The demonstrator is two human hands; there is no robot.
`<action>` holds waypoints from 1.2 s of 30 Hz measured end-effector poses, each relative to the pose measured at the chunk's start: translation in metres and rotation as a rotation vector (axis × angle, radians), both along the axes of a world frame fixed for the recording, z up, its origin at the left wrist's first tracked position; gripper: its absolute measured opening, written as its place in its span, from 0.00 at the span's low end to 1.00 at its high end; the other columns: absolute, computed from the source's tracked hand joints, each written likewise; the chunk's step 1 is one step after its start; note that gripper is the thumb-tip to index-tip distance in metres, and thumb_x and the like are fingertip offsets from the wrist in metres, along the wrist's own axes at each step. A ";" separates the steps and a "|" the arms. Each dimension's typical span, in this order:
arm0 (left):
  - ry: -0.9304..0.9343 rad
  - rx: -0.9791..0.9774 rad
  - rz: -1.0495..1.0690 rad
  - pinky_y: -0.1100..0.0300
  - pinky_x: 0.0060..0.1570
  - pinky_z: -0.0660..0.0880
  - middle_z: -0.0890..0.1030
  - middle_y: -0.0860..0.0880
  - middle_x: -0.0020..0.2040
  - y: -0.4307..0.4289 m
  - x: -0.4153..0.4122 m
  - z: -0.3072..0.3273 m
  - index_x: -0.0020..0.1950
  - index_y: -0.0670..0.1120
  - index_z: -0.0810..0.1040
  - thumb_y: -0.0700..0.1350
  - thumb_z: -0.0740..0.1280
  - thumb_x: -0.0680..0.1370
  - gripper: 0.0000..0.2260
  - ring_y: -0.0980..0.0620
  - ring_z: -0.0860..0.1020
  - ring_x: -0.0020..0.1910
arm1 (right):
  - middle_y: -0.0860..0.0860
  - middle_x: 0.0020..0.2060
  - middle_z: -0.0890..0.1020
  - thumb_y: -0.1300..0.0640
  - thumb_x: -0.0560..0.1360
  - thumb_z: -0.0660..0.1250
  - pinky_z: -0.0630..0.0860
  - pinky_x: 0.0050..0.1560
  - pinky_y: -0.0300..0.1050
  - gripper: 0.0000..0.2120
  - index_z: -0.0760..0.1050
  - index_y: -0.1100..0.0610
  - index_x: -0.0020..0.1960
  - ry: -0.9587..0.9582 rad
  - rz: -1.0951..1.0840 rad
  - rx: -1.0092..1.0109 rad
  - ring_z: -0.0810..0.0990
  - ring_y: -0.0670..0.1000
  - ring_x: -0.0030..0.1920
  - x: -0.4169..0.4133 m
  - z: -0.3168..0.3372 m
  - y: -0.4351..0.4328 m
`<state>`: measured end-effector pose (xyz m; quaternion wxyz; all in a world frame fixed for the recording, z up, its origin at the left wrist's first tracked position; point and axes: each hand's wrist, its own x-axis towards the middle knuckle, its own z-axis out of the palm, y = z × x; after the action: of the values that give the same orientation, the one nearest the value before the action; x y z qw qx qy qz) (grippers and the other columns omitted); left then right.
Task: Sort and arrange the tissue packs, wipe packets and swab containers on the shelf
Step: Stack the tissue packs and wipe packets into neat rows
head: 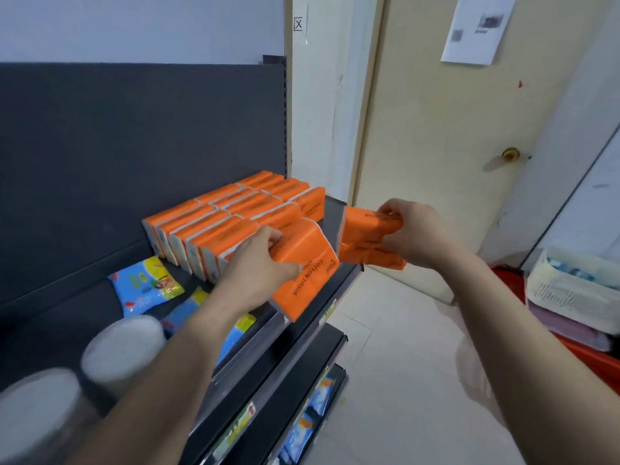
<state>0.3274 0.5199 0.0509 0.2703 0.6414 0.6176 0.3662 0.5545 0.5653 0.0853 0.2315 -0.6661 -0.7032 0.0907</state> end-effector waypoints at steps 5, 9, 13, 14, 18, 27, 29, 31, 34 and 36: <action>0.057 -0.029 0.003 0.61 0.50 0.67 0.73 0.52 0.55 0.055 0.012 -0.008 0.55 0.51 0.71 0.47 0.76 0.68 0.20 0.54 0.72 0.55 | 0.55 0.50 0.79 0.63 0.68 0.64 0.73 0.46 0.46 0.19 0.75 0.49 0.57 -0.022 0.092 -0.018 0.74 0.57 0.54 0.001 -0.006 0.079; 0.150 -0.040 0.097 0.60 0.52 0.68 0.73 0.52 0.56 0.097 0.024 -0.017 0.56 0.51 0.72 0.47 0.75 0.68 0.20 0.53 0.72 0.56 | 0.52 0.46 0.78 0.60 0.68 0.67 0.69 0.42 0.43 0.17 0.75 0.51 0.56 -0.077 0.244 -0.030 0.75 0.55 0.48 -0.007 -0.008 0.143; 0.182 -0.052 0.240 0.59 0.50 0.69 0.75 0.52 0.54 0.137 0.034 -0.027 0.54 0.51 0.72 0.45 0.76 0.67 0.19 0.52 0.74 0.54 | 0.51 0.44 0.76 0.61 0.68 0.67 0.69 0.42 0.43 0.16 0.75 0.53 0.55 -0.106 0.426 -0.075 0.75 0.54 0.47 -0.004 -0.011 0.203; 0.210 -0.054 0.271 0.59 0.51 0.70 0.76 0.52 0.53 0.145 0.038 -0.029 0.54 0.50 0.73 0.45 0.76 0.67 0.19 0.52 0.74 0.54 | 0.51 0.45 0.76 0.62 0.68 0.68 0.69 0.42 0.42 0.16 0.75 0.53 0.55 -0.116 0.459 -0.096 0.74 0.54 0.47 -0.002 -0.012 0.217; 0.324 -0.068 0.386 0.58 0.57 0.70 0.78 0.48 0.58 0.170 0.049 -0.036 0.58 0.47 0.75 0.42 0.76 0.66 0.22 0.50 0.75 0.57 | 0.53 0.50 0.70 0.60 0.67 0.70 0.70 0.50 0.44 0.20 0.75 0.50 0.58 -0.207 0.597 -0.136 0.71 0.59 0.57 0.000 -0.022 0.263; 0.725 -0.156 0.587 0.54 0.60 0.59 0.69 0.52 0.64 0.172 0.048 -0.048 0.65 0.53 0.70 0.51 0.71 0.71 0.24 0.48 0.62 0.64 | 0.55 0.58 0.65 0.63 0.70 0.67 0.74 0.53 0.47 0.23 0.71 0.50 0.64 -0.229 0.805 -0.185 0.63 0.58 0.64 -0.028 -0.052 0.293; 0.740 -0.149 0.585 0.54 0.59 0.59 0.69 0.51 0.63 0.170 0.047 -0.049 0.64 0.52 0.69 0.51 0.71 0.71 0.23 0.48 0.63 0.63 | 0.53 0.57 0.64 0.64 0.69 0.67 0.74 0.49 0.46 0.22 0.70 0.51 0.61 -0.221 0.799 -0.191 0.63 0.57 0.62 -0.033 -0.057 0.295; 0.736 -0.130 0.589 0.55 0.59 0.60 0.69 0.51 0.62 0.169 0.045 -0.050 0.63 0.51 0.69 0.51 0.71 0.71 0.22 0.49 0.64 0.62 | 0.53 0.56 0.62 0.64 0.69 0.68 0.70 0.48 0.44 0.22 0.69 0.52 0.60 -0.229 0.782 -0.200 0.62 0.56 0.62 -0.036 -0.061 0.295; 0.735 -0.085 0.612 0.55 0.59 0.61 0.70 0.50 0.61 0.171 0.041 -0.051 0.62 0.50 0.69 0.51 0.71 0.71 0.22 0.49 0.65 0.61 | 0.53 0.55 0.62 0.63 0.68 0.72 0.68 0.51 0.43 0.22 0.68 0.56 0.59 -0.193 0.750 -0.196 0.63 0.57 0.63 -0.040 -0.064 0.295; 0.753 -0.075 0.620 0.54 0.60 0.61 0.68 0.49 0.63 0.172 0.039 -0.051 0.66 0.50 0.67 0.52 0.71 0.70 0.26 0.48 0.64 0.63 | 0.55 0.58 0.63 0.62 0.67 0.74 0.73 0.55 0.46 0.24 0.66 0.58 0.58 -0.182 0.720 -0.207 0.67 0.58 0.62 -0.043 -0.064 0.295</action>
<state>0.3661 0.6916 -0.0002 -0.0708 0.5048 0.8473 0.1494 0.5118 0.8600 0.0217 0.0529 -0.4016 -0.8969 0.1775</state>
